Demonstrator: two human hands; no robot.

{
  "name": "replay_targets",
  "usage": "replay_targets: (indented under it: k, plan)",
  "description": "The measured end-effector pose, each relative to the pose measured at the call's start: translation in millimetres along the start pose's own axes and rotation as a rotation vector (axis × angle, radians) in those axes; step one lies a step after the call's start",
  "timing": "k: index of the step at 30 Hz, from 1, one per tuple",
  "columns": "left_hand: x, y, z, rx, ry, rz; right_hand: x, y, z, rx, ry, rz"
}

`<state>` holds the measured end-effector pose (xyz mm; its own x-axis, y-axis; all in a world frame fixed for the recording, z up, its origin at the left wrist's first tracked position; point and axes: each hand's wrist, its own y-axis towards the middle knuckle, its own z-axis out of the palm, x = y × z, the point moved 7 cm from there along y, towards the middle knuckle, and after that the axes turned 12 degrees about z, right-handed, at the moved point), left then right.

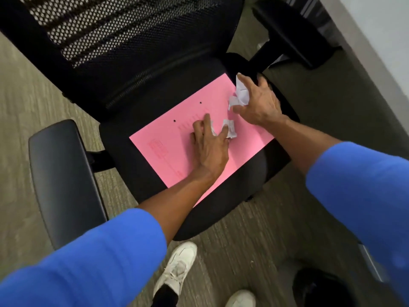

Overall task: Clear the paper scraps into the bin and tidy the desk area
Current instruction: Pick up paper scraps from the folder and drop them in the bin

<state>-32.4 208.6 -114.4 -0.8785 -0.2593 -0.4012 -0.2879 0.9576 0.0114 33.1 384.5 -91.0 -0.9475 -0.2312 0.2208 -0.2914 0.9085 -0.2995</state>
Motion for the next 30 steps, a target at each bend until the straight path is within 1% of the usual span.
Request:
replay_targets:
  k: [3,6,8,11,14,19,24,26,28,30]
  plan:
    - [2.5,2.2,0.5,-0.035,-0.019,0.020,12.6,8.3,-3.0,0.009,-0.110,-0.079]
    - [0.9,4.0,0.1,-0.051,0.009,0.116,22.9,7.3,-3.8,0.003,-0.197,-0.187]
    - [0.5,4.2,-0.2,-0.064,-0.008,0.138,24.7,3.8,-7.0,-0.059,-0.171,-0.212]
    - [4.0,3.3,-1.8,-0.066,-0.075,0.081,17.5,-3.0,-10.4,-0.163,-0.096,-0.168]
    - [-0.3,0.3,-4.6,-0.066,-0.089,0.096,3.6,-13.5,-11.3,-0.262,-0.003,-0.121]
    - [-9.5,-13.4,-4.6,-0.054,-0.080,0.143,-39.8,-46.8,-12.0,-0.394,0.206,0.054]
    - [-26.3,-35.2,6.8,-0.064,-0.102,0.204,-86.0,-107.4,3.0,-0.477,0.387,0.165]
    - [-34.4,-48.7,14.0,-0.084,-0.172,0.202,-109.2,-137.0,10.0,-0.520,0.466,0.266]
    - [-45.0,-65.2,21.8,-0.102,-0.275,0.192,-137.4,-172.0,19.3,-0.556,0.592,0.413]
    - [-61.3,-85.2,29.0,-0.118,-0.322,0.214,-167.3,-210.7,35.0,-0.559,0.703,0.558]
